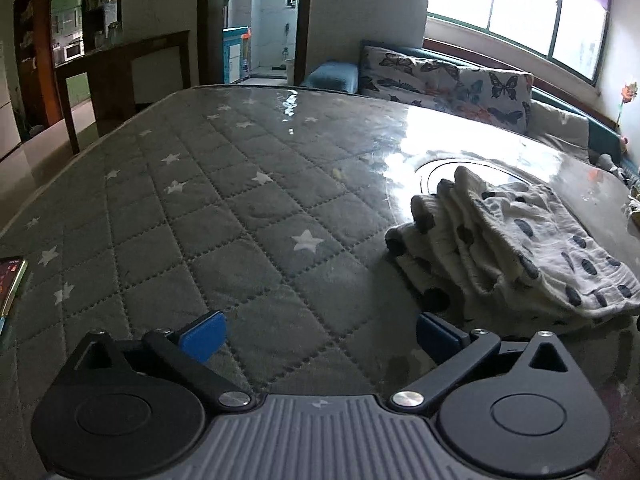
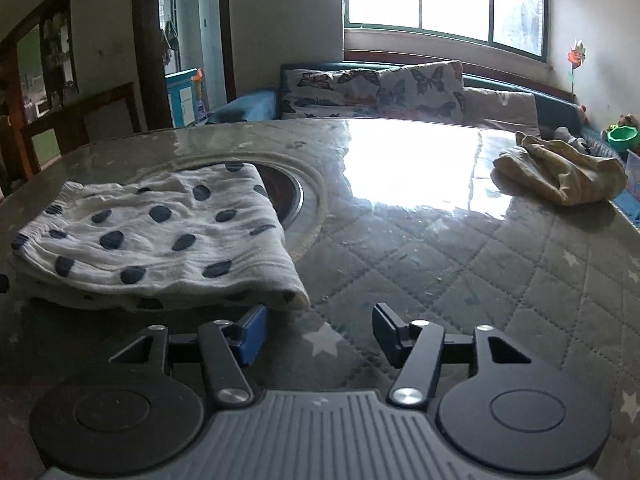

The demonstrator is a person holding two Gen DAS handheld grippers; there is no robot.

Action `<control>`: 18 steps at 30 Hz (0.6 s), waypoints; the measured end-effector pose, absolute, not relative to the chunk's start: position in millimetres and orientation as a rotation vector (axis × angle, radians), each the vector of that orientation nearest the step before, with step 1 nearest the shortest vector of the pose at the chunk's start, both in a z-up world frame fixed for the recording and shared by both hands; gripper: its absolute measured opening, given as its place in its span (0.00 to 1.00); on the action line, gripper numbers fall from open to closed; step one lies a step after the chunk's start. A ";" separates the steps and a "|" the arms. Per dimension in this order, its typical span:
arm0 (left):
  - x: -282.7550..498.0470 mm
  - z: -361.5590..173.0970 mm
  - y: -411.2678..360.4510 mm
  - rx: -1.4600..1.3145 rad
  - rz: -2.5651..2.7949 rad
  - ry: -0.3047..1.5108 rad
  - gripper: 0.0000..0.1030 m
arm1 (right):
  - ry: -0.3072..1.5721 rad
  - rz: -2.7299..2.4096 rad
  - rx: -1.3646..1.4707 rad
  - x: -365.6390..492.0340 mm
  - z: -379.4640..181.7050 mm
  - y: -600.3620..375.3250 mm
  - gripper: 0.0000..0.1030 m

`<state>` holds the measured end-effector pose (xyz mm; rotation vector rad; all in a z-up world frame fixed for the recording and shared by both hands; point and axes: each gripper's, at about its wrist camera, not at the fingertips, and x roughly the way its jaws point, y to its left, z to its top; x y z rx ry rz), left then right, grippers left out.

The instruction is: Fold clothes

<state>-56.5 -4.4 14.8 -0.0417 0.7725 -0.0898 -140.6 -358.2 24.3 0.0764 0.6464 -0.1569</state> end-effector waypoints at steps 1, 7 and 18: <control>-56.2 13.5 -4.5 -0.043 -0.085 0.779 1.00 | 0.650 -0.160 0.079 -140.4 22.6 -358.8 0.58; -57.8 7.3 -9.9 -0.016 -0.041 0.783 1.00 | 0.630 -0.171 0.078 -142.1 17.3 -356.9 0.68; -60.5 3.3 -16.9 0.009 -0.016 0.773 1.00 | 0.623 -0.184 0.078 -144.3 14.8 -356.1 0.85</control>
